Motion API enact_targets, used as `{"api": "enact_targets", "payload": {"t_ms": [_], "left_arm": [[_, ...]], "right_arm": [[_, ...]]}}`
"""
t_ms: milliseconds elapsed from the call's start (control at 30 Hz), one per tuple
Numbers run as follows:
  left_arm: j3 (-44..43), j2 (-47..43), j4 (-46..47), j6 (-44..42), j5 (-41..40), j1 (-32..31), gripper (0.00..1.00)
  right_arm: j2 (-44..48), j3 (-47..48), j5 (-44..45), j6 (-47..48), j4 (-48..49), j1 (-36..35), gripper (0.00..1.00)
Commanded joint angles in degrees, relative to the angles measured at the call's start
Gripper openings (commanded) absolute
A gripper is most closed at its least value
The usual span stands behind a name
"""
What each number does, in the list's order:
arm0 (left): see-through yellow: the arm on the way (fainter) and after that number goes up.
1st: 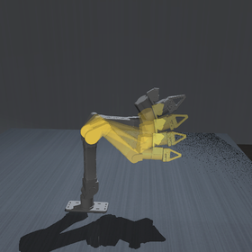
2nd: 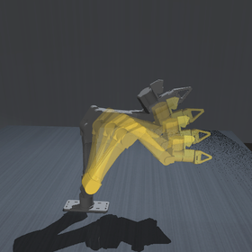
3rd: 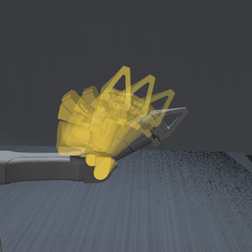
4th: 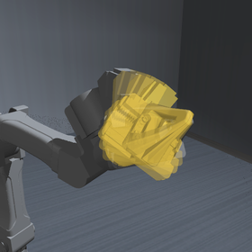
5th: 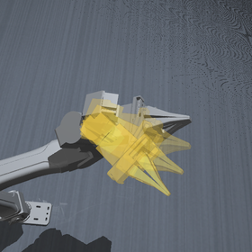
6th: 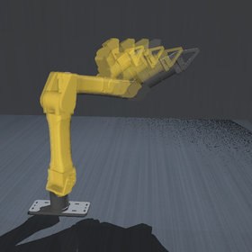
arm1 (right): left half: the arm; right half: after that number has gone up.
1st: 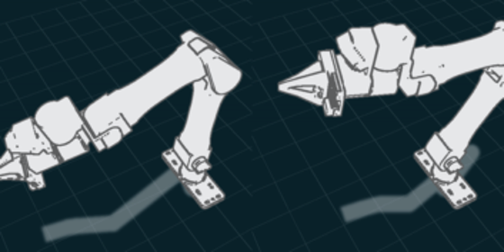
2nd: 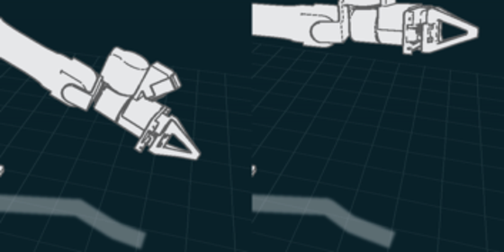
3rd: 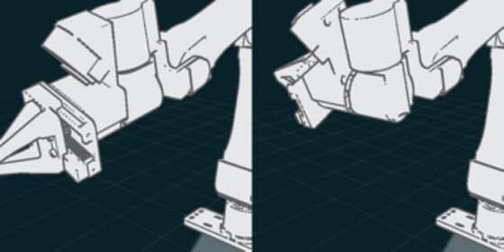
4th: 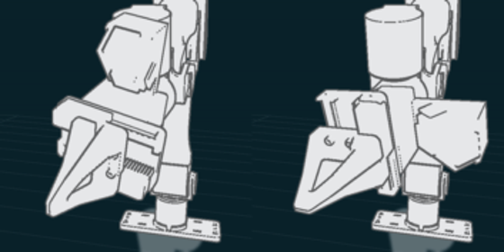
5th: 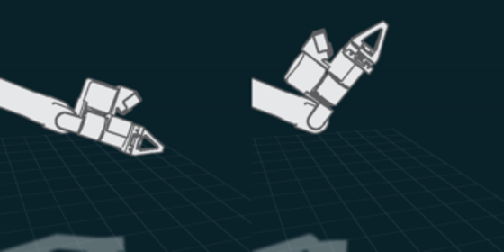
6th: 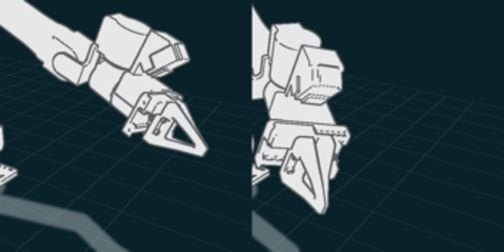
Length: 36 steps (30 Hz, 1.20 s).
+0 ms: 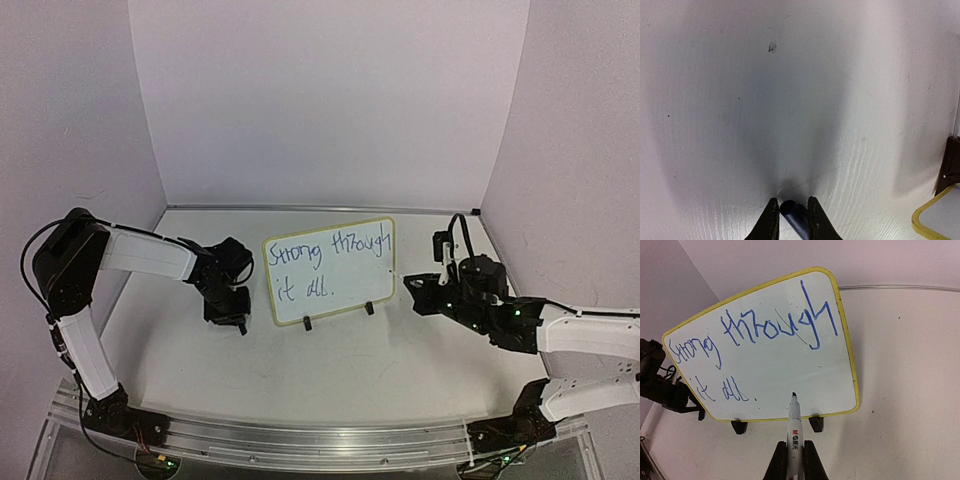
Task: Write a sentence on the whiteboard
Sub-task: Pick up the pen cap from the center of the board.
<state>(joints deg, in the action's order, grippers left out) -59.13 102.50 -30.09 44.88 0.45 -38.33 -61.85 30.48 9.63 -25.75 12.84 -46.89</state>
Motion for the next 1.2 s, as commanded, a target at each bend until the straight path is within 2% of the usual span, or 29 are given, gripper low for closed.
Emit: {"api": "enact_targets", "payload": {"t_ms": [0, 200, 367, 533, 667, 800, 933, 1033, 1167], "left_arm": [[-1.40, 1.36, -2.54, -4.68, 2.43, -0.17, 0.14], [0.40, 0.20, -1.96, -11.65, 7.74, -0.98, 0.10], [2.57, -1.90, -2.90, -17.48, 10.41, -5.06, 0.09], [7.19, -6.02, -0.43, -19.38, 11.44, -9.94, 0.09], [9.19, -8.31, 0.46, -20.38, 10.79, -11.92, 0.14], [10.63, -10.17, -0.35, -19.87, 9.38, -11.95, 0.29], [12.45, -12.11, -0.48, -19.05, 10.32, -12.03, 0.39], [13.64, -12.81, -0.58, -18.78, 11.42, -12.08, 0.39], [14.57, -12.82, 0.68, -18.48, 13.09, -12.40, 0.32]], "right_arm": [[1.12, -0.48, 1.17, -0.59, 1.40, 0.16, 0.00], [1.17, -0.68, 1.01, -1.12, 1.40, 0.17, 0.00], [1.16, -0.66, 0.31, -1.53, 1.06, 0.18, 0.00], [1.12, -0.60, -0.59, -2.03, 0.28, 0.19, 0.00], [0.77, -0.46, -1.27, -2.46, -0.11, 0.20, 0.00], [0.34, -0.25, -1.79, -2.94, -0.27, 0.22, 0.00], [-0.07, -0.15, -2.15, -3.56, -0.26, 0.22, 0.00], [-0.49, 0.06, -2.37, -3.69, -0.30, 0.20, 0.00], [-1.19, 0.49, -2.64, -3.72, -0.32, 0.20, 0.00]]}}
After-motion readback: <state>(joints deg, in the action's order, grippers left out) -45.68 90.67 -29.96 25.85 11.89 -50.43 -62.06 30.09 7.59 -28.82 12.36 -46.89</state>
